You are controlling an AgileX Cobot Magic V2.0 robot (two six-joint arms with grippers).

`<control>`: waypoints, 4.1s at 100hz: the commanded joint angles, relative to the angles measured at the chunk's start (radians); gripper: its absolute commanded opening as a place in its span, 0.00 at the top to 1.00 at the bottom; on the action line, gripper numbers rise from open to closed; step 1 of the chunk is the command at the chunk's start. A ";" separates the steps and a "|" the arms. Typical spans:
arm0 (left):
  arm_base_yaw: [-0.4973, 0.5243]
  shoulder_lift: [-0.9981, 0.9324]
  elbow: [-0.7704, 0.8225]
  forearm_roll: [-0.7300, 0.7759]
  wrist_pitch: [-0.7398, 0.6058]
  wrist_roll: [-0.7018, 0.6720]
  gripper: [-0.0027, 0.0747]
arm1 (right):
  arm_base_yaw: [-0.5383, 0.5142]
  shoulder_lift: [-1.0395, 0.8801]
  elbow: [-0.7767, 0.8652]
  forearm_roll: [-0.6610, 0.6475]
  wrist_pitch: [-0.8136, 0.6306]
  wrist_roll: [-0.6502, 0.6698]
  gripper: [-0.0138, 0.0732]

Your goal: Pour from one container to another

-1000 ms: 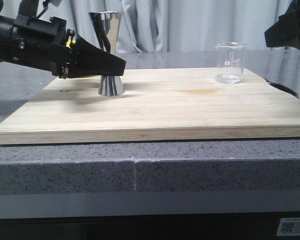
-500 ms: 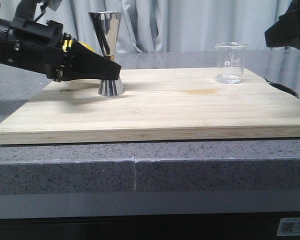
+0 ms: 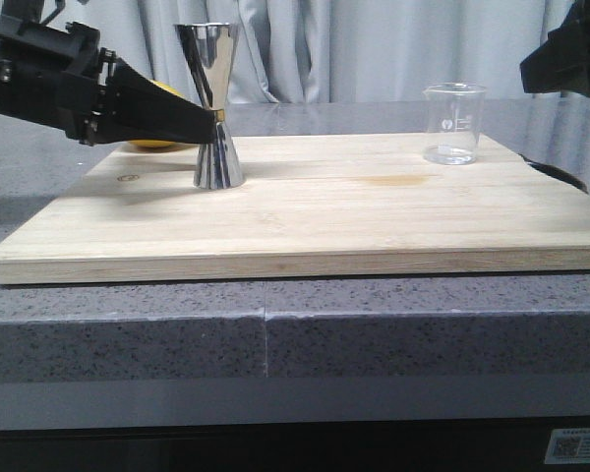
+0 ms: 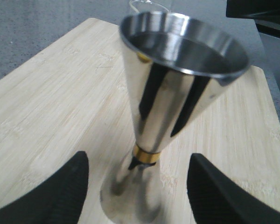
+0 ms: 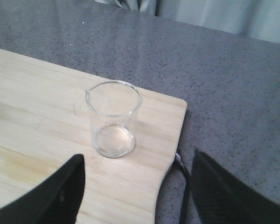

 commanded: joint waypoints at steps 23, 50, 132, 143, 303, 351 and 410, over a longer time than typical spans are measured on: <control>0.032 -0.060 -0.020 -0.033 0.108 -0.047 0.41 | 0.000 -0.026 -0.025 0.006 -0.077 0.000 0.34; 0.035 -0.101 -0.020 -0.027 0.108 -0.058 0.41 | 0.000 -0.026 -0.025 0.006 -0.079 0.000 0.34; 0.301 -0.453 -0.020 -0.049 -0.002 -0.215 0.41 | -0.046 -0.032 -0.076 0.006 -0.069 -0.001 0.34; 0.335 -0.518 -0.020 -0.049 -0.164 -0.282 0.41 | -0.090 -0.043 -0.110 0.006 -0.038 -0.001 0.34; 0.380 -1.502 0.813 0.003 -0.834 -0.516 0.61 | -0.320 -1.034 0.097 -0.127 0.597 -0.009 0.47; 0.380 -1.546 0.834 0.031 -0.727 -0.516 0.99 | -0.320 -1.145 0.136 -0.027 0.688 -0.009 0.92; 0.380 -1.546 0.987 -0.067 -0.843 -0.517 0.99 | -0.320 -1.164 0.229 -0.027 0.603 -0.009 0.92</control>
